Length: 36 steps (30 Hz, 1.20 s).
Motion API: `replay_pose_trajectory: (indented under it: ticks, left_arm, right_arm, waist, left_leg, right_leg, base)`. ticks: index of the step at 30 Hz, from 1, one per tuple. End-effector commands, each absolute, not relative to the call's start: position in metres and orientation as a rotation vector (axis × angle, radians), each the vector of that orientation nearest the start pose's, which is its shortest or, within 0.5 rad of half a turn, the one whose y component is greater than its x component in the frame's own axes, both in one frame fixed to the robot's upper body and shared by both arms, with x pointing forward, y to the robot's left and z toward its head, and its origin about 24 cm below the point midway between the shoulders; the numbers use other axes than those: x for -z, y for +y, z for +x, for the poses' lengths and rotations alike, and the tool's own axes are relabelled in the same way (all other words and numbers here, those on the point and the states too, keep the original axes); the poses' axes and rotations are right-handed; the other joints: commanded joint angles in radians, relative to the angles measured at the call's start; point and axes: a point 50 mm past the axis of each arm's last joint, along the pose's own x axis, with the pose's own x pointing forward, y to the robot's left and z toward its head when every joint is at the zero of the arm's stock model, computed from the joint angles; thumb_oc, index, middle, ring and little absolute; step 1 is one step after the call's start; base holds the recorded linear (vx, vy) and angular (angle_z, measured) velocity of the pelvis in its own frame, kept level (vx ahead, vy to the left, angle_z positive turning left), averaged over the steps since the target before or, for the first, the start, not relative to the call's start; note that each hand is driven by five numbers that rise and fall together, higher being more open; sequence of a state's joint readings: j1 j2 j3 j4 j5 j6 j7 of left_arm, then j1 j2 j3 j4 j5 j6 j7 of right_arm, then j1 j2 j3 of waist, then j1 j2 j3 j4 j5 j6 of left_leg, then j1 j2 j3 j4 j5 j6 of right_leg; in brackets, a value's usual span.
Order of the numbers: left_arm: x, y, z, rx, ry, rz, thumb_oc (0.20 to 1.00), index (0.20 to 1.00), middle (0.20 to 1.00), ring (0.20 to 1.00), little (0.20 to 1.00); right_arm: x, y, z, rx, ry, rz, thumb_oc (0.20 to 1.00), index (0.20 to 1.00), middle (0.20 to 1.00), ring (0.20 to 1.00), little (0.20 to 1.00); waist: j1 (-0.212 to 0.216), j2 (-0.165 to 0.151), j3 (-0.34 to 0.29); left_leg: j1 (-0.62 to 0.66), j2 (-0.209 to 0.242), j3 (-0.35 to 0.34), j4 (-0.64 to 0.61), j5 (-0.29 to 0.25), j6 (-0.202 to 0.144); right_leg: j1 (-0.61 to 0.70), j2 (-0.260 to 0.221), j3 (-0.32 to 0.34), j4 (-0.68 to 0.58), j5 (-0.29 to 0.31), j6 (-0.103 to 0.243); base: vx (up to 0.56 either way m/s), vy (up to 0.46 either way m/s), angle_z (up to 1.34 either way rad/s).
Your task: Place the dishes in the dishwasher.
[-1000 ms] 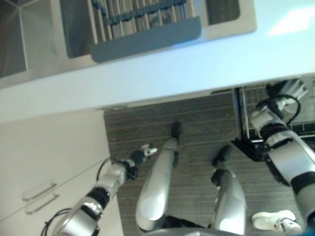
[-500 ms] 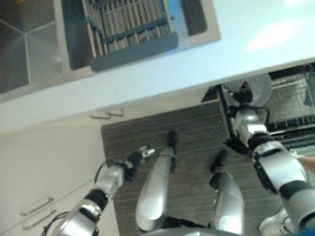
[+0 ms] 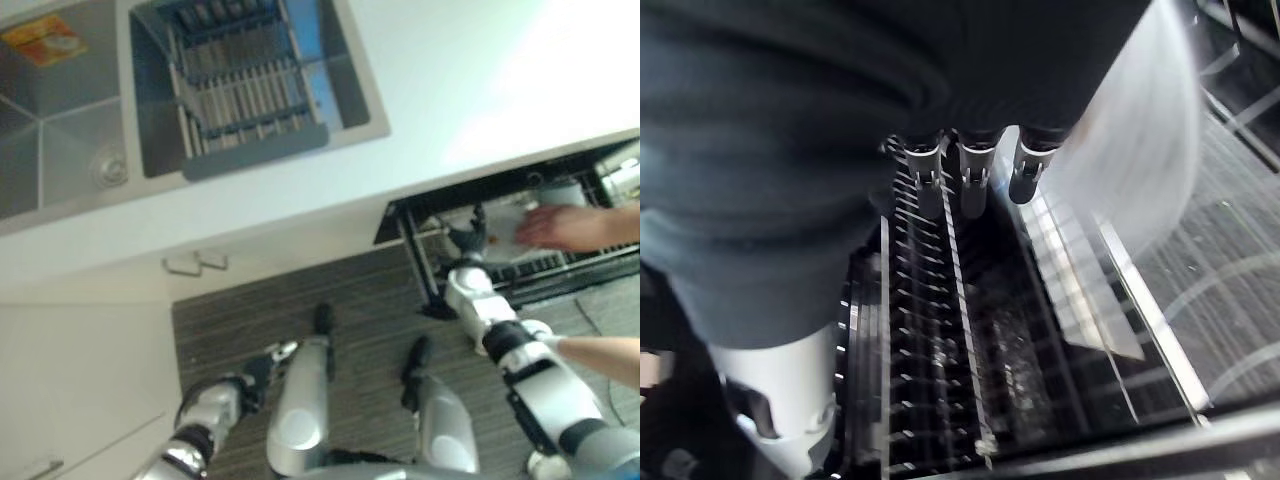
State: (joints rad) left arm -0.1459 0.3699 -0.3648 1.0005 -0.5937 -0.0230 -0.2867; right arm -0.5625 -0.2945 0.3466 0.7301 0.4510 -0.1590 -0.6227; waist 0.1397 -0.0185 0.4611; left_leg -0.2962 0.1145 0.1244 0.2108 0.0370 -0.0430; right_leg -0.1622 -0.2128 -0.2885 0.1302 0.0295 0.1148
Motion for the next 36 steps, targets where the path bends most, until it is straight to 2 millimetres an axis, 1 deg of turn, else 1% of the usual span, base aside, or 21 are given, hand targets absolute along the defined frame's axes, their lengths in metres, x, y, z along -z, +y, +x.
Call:
replay_pose_trajectory:
  ticks: [1,3,5,8,12,16,19,21,23,26,27,30,33,35,36]
  left_arm:
    - [0.123,0.225,0.171,0.136,0.882,-0.108,1.000,1.000,1.000,1.000,1.000]
    - [0.127,0.225,0.161,0.118,0.907,-0.119,1.000,1.000,1.000,1.000,1.000]
    - [0.134,0.223,0.147,0.098,0.943,-0.134,1.000,1.000,1.000,1.000,1.000]
    - [0.144,0.219,0.123,0.080,1.010,-0.164,1.000,1.000,1.000,1.000,1.000]
    - [0.152,0.216,0.101,0.066,1.071,-0.184,1.000,1.000,1.000,1.000,1.000]
    - [0.157,0.218,0.083,0.032,1.125,-0.201,1.000,1.000,1.000,1.000,1.000]
    - [0.159,0.218,0.076,0.005,1.137,-0.219,1.000,1.000,1.000,1.000,1.000]
    - [0.160,0.218,0.075,-0.010,1.138,-0.236,1.000,1.000,1.000,1.000,1.000]
    - [0.160,0.221,0.073,-0.015,1.149,-0.234,1.000,1.000,1.000,1.000,1.000]
    - [0.161,0.220,0.071,-0.017,1.163,-0.221,1.000,1.000,1.000,1.000,1.000]
    - [0.162,0.220,0.070,-0.023,1.172,-0.224,1.000,1.000,1.000,1.000,1.000]
    - [0.163,0.218,0.068,-0.024,1.180,-0.229,1.000,1.000,1.000,1.000,1.000]
    - [0.165,0.212,0.065,-0.028,1.186,-0.246,1.000,1.000,1.000,1.000,1.000]
    - [0.165,0.211,0.065,-0.028,1.189,-0.252,1.000,1.000,1.000,1.000,1.000]
    - [0.165,0.210,0.065,-0.018,1.188,-0.248,1.000,1.000,1.000,1.000,1.000]
  right_arm:
    - [-0.057,-0.178,0.338,0.410,-0.023,-0.087,1.000,1.000,1.000,1.000,1.000]
    - [-0.044,-0.181,0.325,0.386,0.005,-0.080,1.000,1.000,1.000,1.000,1.000]
    - [-0.024,-0.183,0.307,0.346,0.054,-0.075,1.000,1.000,1.000,1.000,1.000]
    - [0.000,-0.184,0.282,0.300,0.127,-0.090,1.000,1.000,1.000,1.000,1.000]
    - [0.009,-0.183,0.269,0.264,0.167,-0.076,1.000,1.000,1.000,1.000,1.000]
    - [0.005,-0.181,0.263,0.179,0.134,-0.045,1.000,1.000,1.000,1.000,1.000]
    - [-0.002,-0.180,0.259,0.110,0.095,-0.007,1.000,1.000,1.000,1.000,1.000]
    - [-0.009,-0.177,0.256,0.030,0.046,0.004,1.000,1.000,1.000,1.000,1.000]
    - [-0.017,-0.174,0.253,-0.038,-0.003,-0.062,1.000,1.000,1.000,1.000,1.000]
    - [-0.023,-0.171,0.253,-0.051,-0.033,-0.052,1.000,1.000,1.000,1.000,1.000]
    - [-0.029,-0.166,0.253,-0.058,-0.073,-0.041,1.000,1.000,1.000,1.000,1.000]
    - [-0.038,-0.162,0.252,-0.073,-0.138,-0.035,1.000,1.000,1.000,1.000,1.000]
    - [-0.056,-0.153,0.250,-0.106,-0.251,-0.038,1.000,1.000,1.000,1.000,1.000]
    - [-0.063,-0.151,0.248,-0.133,-0.296,-0.032,1.000,1.000,1.000,1.000,1.000]
    - [-0.070,-0.147,0.247,-0.154,-0.335,-0.027,1.000,1.000,1.000,1.000,1.000]
  waist:
    - [-0.004,0.005,-0.027]
    - [-0.016,-0.002,-0.056]
    - [-0.032,-0.008,-0.097]
    - [-0.056,-0.004,-0.175]
    - [-0.079,0.000,-0.239]
    - [-0.100,0.001,-0.283]
    - [-0.113,0.000,-0.299]
    - [-0.118,-0.003,-0.309]
    - [-0.117,-0.003,-0.319]
    - [-0.113,-0.003,-0.325]
    - [-0.111,0.003,-0.331]
    - [-0.110,0.010,-0.336]
    - [-0.106,0.021,-0.345]
    - [-0.106,0.023,-0.348]
    - [-0.104,0.023,-0.350]
  left_leg:
    - [0.019,0.011,-0.003,-0.028,-0.020,-0.031]
    - [0.051,0.016,0.008,-0.051,-0.016,-0.032]
    - [0.091,0.021,0.020,-0.077,-0.010,-0.032]
    - [0.163,0.025,0.039,-0.125,-0.001,-0.031]
    - [0.239,0.033,0.061,-0.184,0.009,-0.033]
    - [0.308,0.034,0.073,-0.250,0.019,-0.034]
    - [0.335,0.029,0.076,-0.258,0.012,-0.028]
    - [0.349,0.023,0.074,-0.262,0.004,-0.023]
    - [0.363,0.016,0.068,-0.273,0.001,-0.019]
    - [0.372,0.009,0.059,-0.281,-0.005,-0.014]
    - [0.377,0.007,0.056,-0.287,-0.007,-0.014]
    - [0.380,0.005,0.051,-0.294,-0.007,-0.015]
    - [0.378,0.006,0.043,-0.298,-0.008,-0.026]
    - [0.375,0.006,0.040,-0.298,-0.009,-0.026]
    - [0.374,0.007,0.038,-0.298,-0.009,-0.026]
  right_leg:
    - [0.088,0.003,0.045,0.043,-0.096,0.007]
    - [0.117,0.006,0.048,0.027,-0.096,0.009]
    - [0.149,0.009,0.054,0.013,-0.097,0.010]
    - [0.189,0.016,0.065,-0.006,-0.094,0.014]
    - [0.233,0.020,0.068,-0.034,-0.088,0.019]
    - [0.275,0.027,0.063,-0.060,-0.086,0.024]
    - [0.286,0.027,0.060,-0.061,-0.083,0.025]
    - [0.294,0.025,0.056,-0.061,-0.076,0.029]
    - [0.300,0.021,0.043,-0.065,-0.067,0.034]
    - [0.304,0.015,0.027,-0.069,-0.056,0.041]
    - [0.307,0.013,0.015,-0.079,-0.051,0.043]
    - [0.311,0.016,0.002,-0.101,-0.045,0.041]
    - [0.305,0.026,-0.018,-0.149,-0.024,0.037]
    - [0.302,0.029,-0.021,-0.149,-0.025,0.036]
    - [0.297,0.030,-0.021,-0.143,-0.029,0.035]
  base:
    - [0.11,-0.009,-0.12]
    - [0.11,-0.005,-0.13]
    - [0.14,0.011,-0.12]
    - [0.19,0.061,-0.21]
    - [0.16,0.053,-0.13]
    - [0.09,0.047,-0.01]
    - [0.05,0.055,0.00]
    - [0.04,0.057,0.01]
    - [-0.02,0.039,0.09]
    - [-0.05,0.003,0.22]
    - [-0.06,0.009,0.14]
    - [-0.06,0.000,0.10]
    - [-0.05,-0.031,0.08]
    - [-0.03,-0.061,0.15]
    - [-0.03,-0.095,0.14]
